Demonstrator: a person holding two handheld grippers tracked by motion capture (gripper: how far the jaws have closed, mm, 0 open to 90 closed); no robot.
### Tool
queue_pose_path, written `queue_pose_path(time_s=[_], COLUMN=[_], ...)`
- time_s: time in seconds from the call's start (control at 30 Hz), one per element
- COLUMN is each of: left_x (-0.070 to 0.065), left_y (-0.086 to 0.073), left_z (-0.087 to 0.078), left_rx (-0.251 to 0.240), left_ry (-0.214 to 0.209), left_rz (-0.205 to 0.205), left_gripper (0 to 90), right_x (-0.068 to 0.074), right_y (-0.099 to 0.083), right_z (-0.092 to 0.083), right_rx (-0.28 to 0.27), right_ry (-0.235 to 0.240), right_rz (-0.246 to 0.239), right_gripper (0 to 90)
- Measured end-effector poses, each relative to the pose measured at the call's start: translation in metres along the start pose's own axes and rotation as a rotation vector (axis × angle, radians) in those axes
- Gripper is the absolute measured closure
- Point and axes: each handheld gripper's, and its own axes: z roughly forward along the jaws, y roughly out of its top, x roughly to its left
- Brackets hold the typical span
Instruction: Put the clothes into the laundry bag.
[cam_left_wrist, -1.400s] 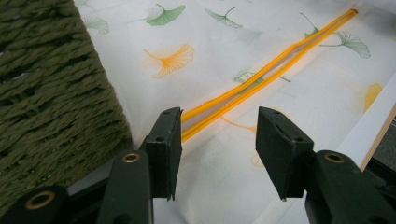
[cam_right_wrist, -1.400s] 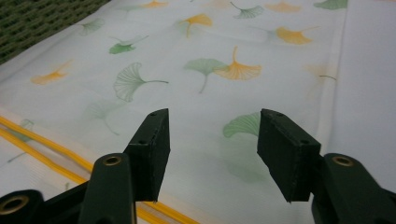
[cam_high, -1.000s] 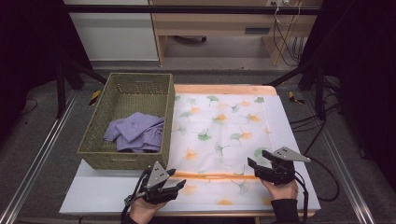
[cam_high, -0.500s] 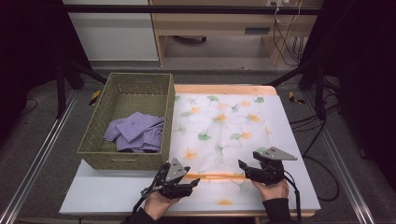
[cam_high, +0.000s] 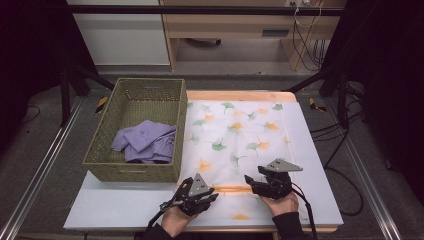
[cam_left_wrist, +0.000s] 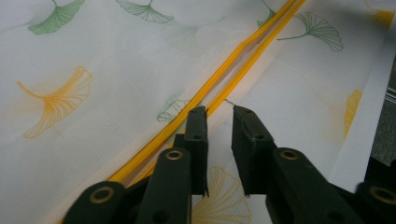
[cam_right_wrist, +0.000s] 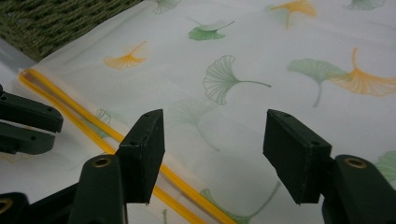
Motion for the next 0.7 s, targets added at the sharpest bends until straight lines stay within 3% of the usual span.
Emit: queue_pose_path(time_s=[0.27, 0.53, 0.7], left_x=[-0.004, -0.01, -0.01], left_y=[-0.004, -0.006, -0.006], left_z=[0.009, 0.011, 0.011], left_rx=[0.026, 0.029, 0.03], left_ry=[-0.027, -0.008, -0.007], left_rz=[0.002, 0.022, 0.021], left_gripper=[88.0, 88.8, 88.8], right_x=[0.017, 0.028, 0.028], right_y=[-0.005, -0.009, -0.011], right_z=[0.024, 0.038, 0.039], right_rx=[0.086, 0.175, 0.171], right_ry=[0.035, 0.053, 0.03], right_rz=[-0.035, -0.102, -0.142], right_gripper=[45.0, 55.6, 63.5])
